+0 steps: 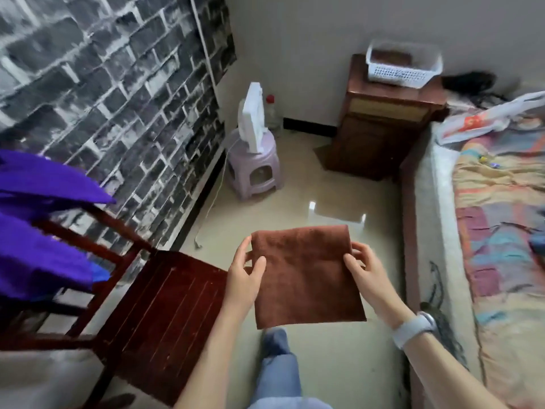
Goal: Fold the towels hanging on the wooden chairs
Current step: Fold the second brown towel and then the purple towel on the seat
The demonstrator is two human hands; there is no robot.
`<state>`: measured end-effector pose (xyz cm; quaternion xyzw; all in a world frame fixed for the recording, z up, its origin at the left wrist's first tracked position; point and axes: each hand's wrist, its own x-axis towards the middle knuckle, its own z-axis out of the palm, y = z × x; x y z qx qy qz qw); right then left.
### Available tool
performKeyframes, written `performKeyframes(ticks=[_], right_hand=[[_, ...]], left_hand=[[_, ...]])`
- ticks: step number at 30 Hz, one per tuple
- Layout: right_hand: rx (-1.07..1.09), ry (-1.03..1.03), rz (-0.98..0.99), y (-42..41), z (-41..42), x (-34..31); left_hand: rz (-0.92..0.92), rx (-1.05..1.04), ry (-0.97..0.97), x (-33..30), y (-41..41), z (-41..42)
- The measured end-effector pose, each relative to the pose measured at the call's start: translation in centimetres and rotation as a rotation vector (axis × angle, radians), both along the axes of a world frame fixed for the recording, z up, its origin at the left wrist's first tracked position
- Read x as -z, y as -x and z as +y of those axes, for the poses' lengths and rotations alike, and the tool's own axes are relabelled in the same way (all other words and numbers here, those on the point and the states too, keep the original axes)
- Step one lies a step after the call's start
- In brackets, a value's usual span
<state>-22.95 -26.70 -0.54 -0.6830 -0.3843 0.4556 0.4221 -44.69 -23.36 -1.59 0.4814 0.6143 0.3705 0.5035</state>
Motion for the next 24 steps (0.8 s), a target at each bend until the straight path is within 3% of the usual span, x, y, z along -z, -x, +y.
performKeyframes(ticks=[8,16,24], right_hand=[[0.169,-0.066,-0.147,-10.1,15.8,-0.7],[0.324,-0.045,-0.281,-19.9,30.1,-2.5],[0.442,-0.054,-0.331,-31.6,41.9,0.6]], left_hand=[[-0.062,0.083,-0.027,-0.5,-11.3,18.8],[0.025,0.23,-0.08,-2.2,-23.0,36.9],[0.094,0.318,-0.063,-0.3,-35.6,49.8]])
